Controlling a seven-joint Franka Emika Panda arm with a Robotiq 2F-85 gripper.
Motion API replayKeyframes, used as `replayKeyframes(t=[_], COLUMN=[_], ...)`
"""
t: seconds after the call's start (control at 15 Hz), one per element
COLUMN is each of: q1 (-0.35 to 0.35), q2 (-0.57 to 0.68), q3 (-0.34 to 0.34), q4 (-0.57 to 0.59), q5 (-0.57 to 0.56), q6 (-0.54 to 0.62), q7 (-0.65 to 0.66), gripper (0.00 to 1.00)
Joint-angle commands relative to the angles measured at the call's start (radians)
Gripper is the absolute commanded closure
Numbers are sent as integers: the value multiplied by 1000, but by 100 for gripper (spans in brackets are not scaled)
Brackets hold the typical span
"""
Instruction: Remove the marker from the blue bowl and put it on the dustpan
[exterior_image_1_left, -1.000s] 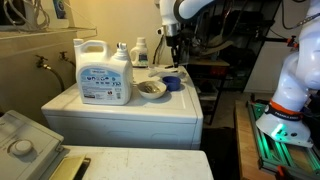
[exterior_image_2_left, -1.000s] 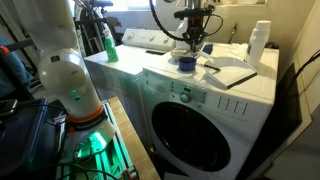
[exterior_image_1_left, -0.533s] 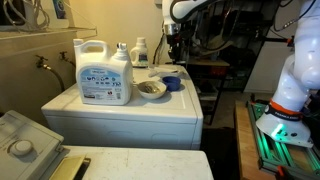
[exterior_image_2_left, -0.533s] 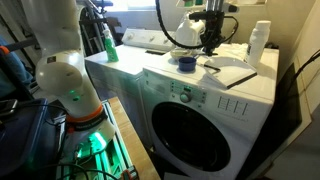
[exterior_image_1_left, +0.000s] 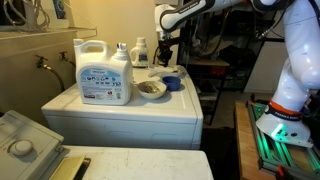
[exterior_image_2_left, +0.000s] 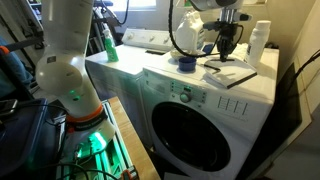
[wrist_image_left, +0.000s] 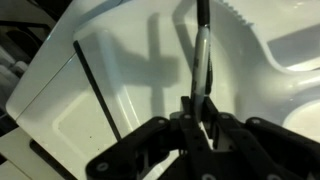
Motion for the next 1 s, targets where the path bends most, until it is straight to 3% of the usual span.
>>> replayKeyframes(t=[0.0, 0.07, 0.2, 0.4, 0.53, 0.73, 0.8, 0.87, 0.93], q1=[41, 49, 58, 63, 61, 65, 65, 62, 64], q2=[97, 110, 132, 127, 64, -124, -162, -24, -59], q3=[-40, -44, -43, -39, -38, -9, 13, -9, -1], q4=[91, 100, 116, 120, 73, -112, -141, 20, -1], q5=[-104, -126, -142, -137, -128, -119, -119, -124, -124], q6=[-40, -45, -53, -60, -37, 56, 69, 9, 10], q7=[78, 84, 82, 67, 66, 16, -54, 9, 2], gripper=[96, 96, 60, 40, 24, 2, 0, 0, 5])
